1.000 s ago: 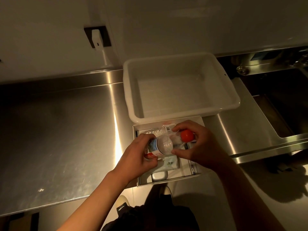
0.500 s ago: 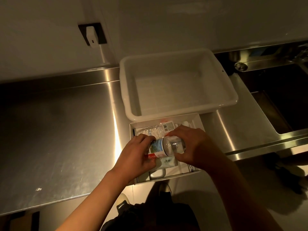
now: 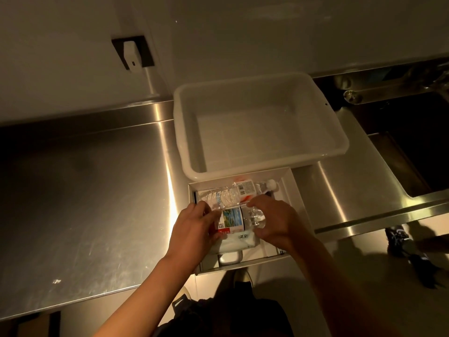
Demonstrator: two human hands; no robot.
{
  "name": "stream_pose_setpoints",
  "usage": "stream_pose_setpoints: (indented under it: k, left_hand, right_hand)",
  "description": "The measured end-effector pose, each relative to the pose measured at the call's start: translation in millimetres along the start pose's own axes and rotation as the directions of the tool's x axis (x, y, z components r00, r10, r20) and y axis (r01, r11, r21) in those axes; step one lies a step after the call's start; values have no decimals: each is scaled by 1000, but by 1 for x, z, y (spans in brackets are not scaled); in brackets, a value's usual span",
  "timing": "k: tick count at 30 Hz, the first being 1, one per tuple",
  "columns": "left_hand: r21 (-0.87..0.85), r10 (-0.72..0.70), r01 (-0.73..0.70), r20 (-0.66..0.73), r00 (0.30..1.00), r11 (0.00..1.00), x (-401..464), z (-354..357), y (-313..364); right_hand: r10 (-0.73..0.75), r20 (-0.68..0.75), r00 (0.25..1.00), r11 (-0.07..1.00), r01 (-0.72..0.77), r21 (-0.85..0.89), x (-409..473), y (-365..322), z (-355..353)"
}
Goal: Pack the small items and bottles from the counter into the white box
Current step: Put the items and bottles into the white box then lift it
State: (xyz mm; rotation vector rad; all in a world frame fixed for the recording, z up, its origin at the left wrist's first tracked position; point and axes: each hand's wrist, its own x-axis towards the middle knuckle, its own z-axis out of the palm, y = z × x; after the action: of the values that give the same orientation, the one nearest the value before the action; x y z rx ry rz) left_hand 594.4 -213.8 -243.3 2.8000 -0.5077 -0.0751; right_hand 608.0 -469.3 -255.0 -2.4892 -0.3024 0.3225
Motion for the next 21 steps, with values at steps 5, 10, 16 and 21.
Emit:
stream_pose_setpoints:
  k: [5, 10, 16, 21]
  left_hand:
    - [41, 3, -3, -9, 1000, 999, 3, 7, 6]
    - [48, -29, 30, -33, 999, 998, -2, 17, 11]
    - [57, -86, 88, -51, 995, 994, -4, 18, 19]
    - [-46, -65, 61, -79, 995, 997, -10, 18, 12]
  right_hand:
    - [98, 25, 995, 995, -97, -20, 8, 10, 17]
    - [144, -45, 988, 988, -147, -51, 10, 7, 26]
    - [118, -69, 991, 992, -120, -31, 3, 2, 21]
    - [66, -101, 993, 998, -65, 12, -6, 1, 18]
